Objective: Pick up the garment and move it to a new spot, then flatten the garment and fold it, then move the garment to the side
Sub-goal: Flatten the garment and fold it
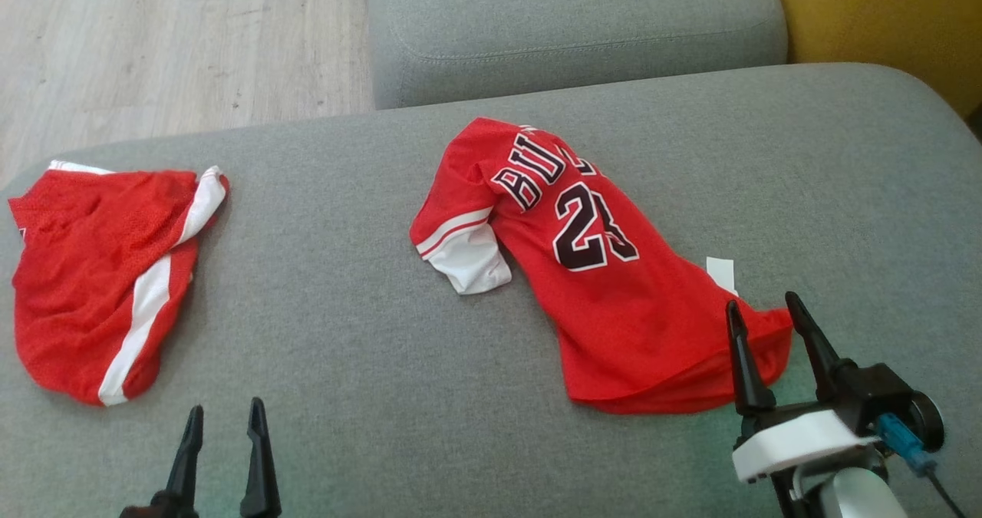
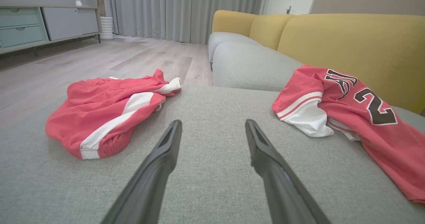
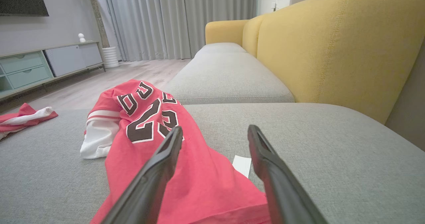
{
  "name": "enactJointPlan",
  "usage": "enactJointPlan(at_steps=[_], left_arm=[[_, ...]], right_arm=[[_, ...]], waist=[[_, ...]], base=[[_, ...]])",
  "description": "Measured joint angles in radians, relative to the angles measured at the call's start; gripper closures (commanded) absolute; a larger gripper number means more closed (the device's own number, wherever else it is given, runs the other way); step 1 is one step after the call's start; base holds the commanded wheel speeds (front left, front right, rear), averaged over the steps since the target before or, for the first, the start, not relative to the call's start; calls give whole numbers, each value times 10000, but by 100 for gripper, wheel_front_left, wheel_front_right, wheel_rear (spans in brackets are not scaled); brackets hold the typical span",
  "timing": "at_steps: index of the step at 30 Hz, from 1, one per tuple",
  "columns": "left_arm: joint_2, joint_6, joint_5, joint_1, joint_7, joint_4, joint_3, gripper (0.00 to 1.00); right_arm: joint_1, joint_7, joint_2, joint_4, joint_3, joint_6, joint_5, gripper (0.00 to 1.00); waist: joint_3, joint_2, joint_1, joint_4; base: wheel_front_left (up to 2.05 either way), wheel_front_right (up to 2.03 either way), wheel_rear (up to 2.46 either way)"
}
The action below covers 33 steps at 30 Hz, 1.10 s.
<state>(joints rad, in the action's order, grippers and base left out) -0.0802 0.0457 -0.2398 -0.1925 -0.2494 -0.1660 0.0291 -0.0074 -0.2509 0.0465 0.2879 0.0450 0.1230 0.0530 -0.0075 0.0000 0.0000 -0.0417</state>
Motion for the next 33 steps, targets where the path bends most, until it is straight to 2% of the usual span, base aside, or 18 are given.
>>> enactJointPlan(at_steps=[11,17,23,33], left_arm=[[144,351,236,11,0,-213,-247,0],[157,550,499,104,0,-328,-163,0],[115,706,874,1195,-4,-629,920,0],[213,867,966,4210,378,-1942,4424,0]], right_arm=[[-2,0,0,54,98,0,15,0],[-43,0,0,44,330,0,130,0],[-267,0,0,-259,527,0,238,0],[-981,0,2,-1049,815,0,558,0]], waist=[[3,0,0,-69],[60,0,0,-398],[213,0,1,-1104],[918,0,2,-2751]], base=[[0,0,0],[0,0,0],[0,0,0],[0,0,0]])
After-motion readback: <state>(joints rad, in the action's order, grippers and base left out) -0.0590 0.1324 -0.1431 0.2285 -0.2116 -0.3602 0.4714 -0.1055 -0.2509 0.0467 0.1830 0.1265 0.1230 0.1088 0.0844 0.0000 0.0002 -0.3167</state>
